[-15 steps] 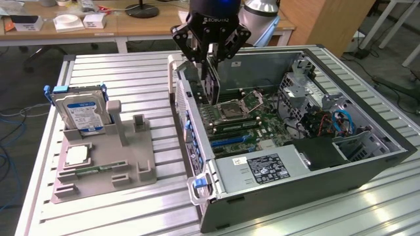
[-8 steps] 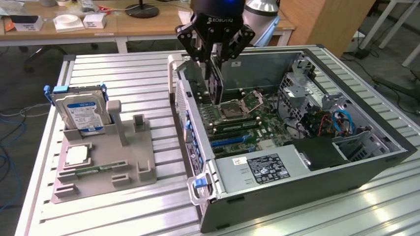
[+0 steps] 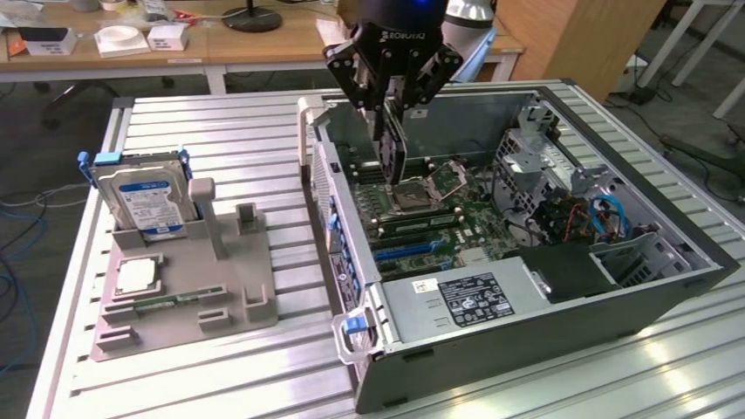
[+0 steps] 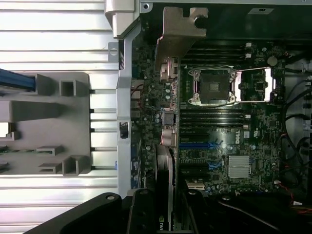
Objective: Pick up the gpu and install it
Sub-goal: 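Pick up the gpu and move the gpu toward the slot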
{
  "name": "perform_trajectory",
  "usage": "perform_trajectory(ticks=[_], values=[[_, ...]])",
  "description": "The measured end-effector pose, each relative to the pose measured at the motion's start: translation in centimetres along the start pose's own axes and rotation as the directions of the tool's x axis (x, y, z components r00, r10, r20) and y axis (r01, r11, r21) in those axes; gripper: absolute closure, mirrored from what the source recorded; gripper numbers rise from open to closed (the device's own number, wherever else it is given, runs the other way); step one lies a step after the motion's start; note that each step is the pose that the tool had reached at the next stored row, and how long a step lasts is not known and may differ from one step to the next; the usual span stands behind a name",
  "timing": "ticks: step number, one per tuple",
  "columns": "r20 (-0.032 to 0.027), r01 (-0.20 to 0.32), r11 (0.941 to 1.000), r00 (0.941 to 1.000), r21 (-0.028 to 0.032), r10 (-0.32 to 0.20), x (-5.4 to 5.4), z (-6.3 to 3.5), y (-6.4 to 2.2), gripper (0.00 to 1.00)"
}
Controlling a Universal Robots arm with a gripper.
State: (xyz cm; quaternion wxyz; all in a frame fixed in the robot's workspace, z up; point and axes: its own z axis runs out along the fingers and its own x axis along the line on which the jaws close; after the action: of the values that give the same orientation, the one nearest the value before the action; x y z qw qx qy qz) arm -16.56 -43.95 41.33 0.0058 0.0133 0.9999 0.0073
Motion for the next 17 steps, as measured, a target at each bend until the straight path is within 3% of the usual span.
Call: perform_trajectory(ticks=[17], values=[[0.0, 0.0, 1.0, 1.0, 0.0, 0.0, -1.5, 0.02, 0.04, 0.73]])
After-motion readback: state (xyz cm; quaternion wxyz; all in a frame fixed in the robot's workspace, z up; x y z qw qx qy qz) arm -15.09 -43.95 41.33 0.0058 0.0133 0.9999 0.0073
